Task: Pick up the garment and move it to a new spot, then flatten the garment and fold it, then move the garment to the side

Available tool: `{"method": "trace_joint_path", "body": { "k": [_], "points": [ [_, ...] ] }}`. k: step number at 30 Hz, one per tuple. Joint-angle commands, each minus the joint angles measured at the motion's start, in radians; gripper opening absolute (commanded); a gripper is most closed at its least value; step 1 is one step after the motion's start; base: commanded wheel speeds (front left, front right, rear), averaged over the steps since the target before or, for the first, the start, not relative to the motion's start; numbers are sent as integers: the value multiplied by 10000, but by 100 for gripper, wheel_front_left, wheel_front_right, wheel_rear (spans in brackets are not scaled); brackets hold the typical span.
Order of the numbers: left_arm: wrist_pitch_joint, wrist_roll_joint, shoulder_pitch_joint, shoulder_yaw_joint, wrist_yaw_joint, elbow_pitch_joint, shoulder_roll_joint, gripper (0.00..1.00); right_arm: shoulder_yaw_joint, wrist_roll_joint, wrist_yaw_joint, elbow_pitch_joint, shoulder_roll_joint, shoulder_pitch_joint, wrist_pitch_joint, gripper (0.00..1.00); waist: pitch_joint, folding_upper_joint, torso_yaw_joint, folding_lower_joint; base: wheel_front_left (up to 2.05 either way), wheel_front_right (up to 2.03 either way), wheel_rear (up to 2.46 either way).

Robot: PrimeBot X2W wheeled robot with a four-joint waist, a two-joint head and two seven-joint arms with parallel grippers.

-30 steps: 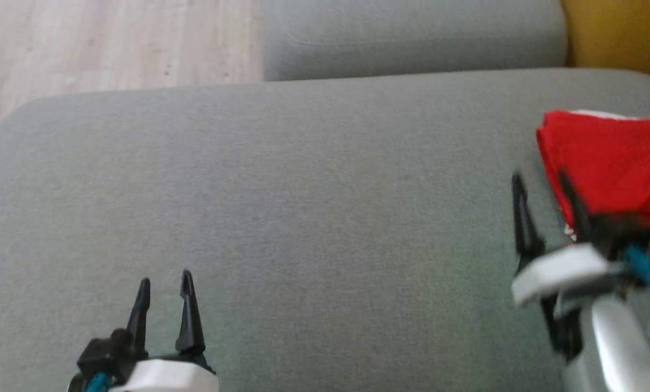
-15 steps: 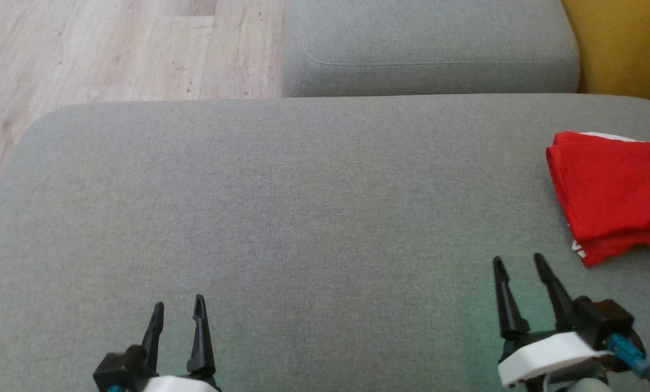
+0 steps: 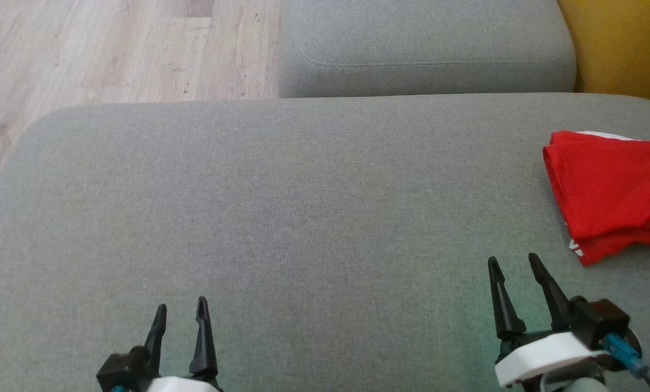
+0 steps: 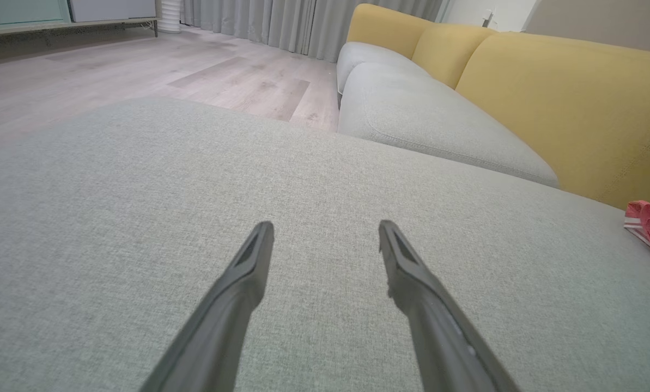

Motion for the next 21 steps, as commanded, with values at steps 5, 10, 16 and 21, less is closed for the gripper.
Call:
{"method": "trace_joint_path", "body": {
  "k": [5,10,16,21],
  "points": [
    [1,-92,1,6,-4,52,-22,0,31,85,0,53,2,2,1,0,5,-1,-12,0,0,0,0],
    [50,-242,130,51,-46,518,-119,0,36,296,0,571,0,116,32,0,12,-1,-23,1,0,0,0],
    [178,-757,29,282,-209,532,-180,0,-3,1046,0,559,-50,20,133,0,23,-1,-51,1,0,0,0],
    [285,-1182,-63,476,-353,563,-232,0,-35,1660,-1,556,-84,-66,216,0,32,-1,-74,1,0,0,0]
  ]
}}
